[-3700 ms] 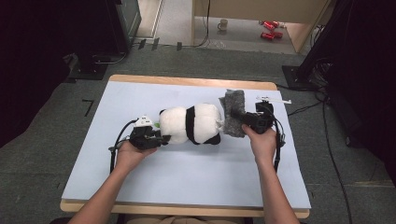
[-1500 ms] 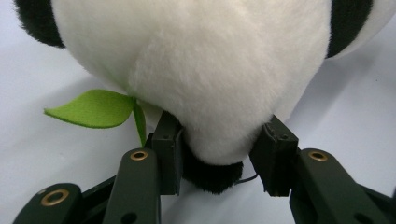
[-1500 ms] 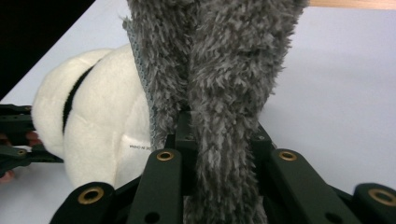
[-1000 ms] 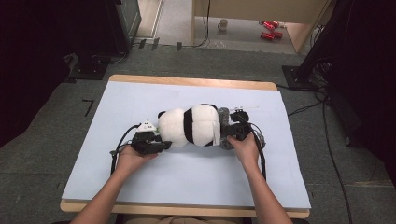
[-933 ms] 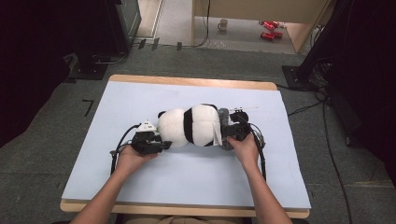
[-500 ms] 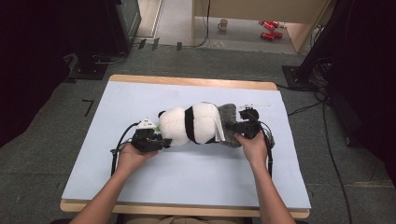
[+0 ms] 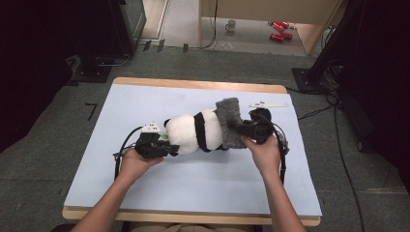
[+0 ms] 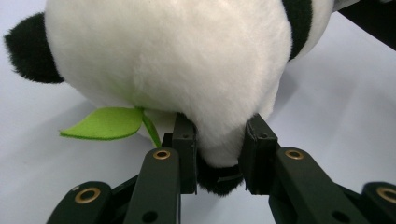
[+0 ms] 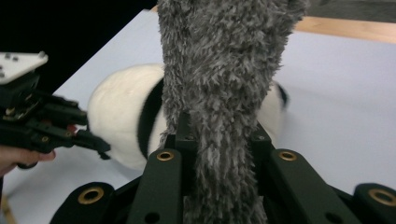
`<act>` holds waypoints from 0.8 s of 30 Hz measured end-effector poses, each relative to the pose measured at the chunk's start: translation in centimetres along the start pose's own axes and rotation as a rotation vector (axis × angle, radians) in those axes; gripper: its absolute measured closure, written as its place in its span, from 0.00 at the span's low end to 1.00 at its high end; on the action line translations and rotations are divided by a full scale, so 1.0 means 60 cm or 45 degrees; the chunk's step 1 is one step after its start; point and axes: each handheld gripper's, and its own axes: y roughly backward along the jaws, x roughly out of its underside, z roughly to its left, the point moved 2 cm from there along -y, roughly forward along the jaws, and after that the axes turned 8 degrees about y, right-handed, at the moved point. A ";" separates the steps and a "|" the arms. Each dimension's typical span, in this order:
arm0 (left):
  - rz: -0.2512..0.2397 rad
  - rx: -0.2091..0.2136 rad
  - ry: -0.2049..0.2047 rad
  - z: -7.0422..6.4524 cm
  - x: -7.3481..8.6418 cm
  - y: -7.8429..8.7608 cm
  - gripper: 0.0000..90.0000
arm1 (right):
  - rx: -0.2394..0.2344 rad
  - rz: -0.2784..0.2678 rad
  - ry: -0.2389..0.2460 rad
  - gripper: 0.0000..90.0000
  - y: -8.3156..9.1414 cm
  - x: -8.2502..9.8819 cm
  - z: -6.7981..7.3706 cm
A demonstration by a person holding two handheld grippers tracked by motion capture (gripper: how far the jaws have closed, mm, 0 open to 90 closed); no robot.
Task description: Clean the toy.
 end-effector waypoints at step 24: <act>-0.133 -0.055 -0.054 0.006 0.017 0.024 0.43 | -0.002 0.112 0.109 0.83 -0.063 0.028 0.033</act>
